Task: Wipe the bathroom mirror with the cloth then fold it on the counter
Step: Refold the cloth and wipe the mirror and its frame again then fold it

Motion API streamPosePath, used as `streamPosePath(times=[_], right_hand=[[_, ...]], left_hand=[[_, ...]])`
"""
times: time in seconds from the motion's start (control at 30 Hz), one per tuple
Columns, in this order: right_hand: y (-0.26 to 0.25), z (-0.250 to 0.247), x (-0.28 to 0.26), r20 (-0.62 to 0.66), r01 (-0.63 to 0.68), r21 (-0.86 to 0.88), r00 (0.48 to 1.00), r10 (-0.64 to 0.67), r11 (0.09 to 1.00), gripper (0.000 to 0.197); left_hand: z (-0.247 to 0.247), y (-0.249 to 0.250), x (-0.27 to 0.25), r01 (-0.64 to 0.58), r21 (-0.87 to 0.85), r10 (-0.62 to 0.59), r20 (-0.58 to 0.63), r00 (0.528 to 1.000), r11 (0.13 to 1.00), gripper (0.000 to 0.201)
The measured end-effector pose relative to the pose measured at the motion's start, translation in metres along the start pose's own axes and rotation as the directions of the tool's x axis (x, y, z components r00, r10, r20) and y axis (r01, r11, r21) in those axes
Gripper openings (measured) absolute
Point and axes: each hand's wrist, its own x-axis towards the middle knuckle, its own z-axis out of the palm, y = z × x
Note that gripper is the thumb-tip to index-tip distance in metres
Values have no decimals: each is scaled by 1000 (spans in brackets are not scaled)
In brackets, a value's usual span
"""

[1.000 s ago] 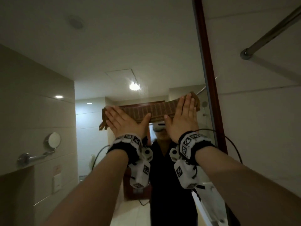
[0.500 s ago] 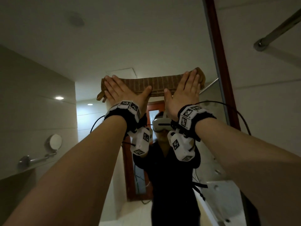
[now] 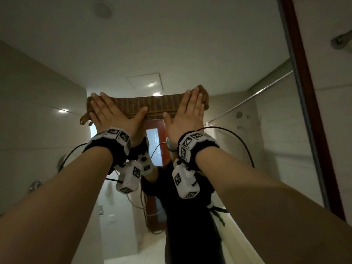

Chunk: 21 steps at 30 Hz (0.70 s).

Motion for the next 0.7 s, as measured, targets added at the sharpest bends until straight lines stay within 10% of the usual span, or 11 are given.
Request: streamPosePath(times=[0.7], right_hand=[[-6,-24,42,77,-21,-58,997,25,998,84]], left_hand=[[-9,28,21,74,-84,-75,-15,997,994,135]])
